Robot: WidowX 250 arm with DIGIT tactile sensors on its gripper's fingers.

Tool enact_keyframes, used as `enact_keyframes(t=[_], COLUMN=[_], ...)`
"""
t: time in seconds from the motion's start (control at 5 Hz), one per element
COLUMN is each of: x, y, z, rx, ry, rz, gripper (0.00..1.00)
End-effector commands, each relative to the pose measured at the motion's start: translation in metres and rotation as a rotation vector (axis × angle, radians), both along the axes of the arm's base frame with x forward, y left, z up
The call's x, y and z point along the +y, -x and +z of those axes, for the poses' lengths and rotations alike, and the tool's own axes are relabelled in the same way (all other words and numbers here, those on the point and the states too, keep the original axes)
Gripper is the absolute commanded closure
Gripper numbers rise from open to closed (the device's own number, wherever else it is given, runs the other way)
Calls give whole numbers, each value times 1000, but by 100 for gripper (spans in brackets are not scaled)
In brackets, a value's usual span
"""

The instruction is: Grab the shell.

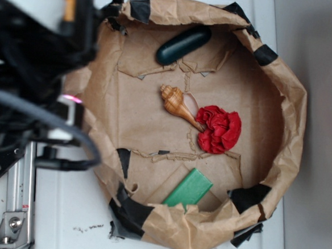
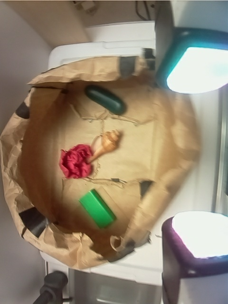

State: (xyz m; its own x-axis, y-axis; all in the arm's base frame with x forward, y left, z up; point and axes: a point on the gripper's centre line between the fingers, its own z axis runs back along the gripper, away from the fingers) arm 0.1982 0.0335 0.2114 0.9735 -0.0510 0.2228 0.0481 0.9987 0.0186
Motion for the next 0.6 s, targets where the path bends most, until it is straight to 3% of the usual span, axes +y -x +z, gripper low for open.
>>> enact_keyframes(t=[0.0, 0.4], x=[9, 3], y=[-54, -64], z=[-69, -171], rx=[8, 206], ry=[71, 117], rz=[-276, -285], gripper=[0, 0])
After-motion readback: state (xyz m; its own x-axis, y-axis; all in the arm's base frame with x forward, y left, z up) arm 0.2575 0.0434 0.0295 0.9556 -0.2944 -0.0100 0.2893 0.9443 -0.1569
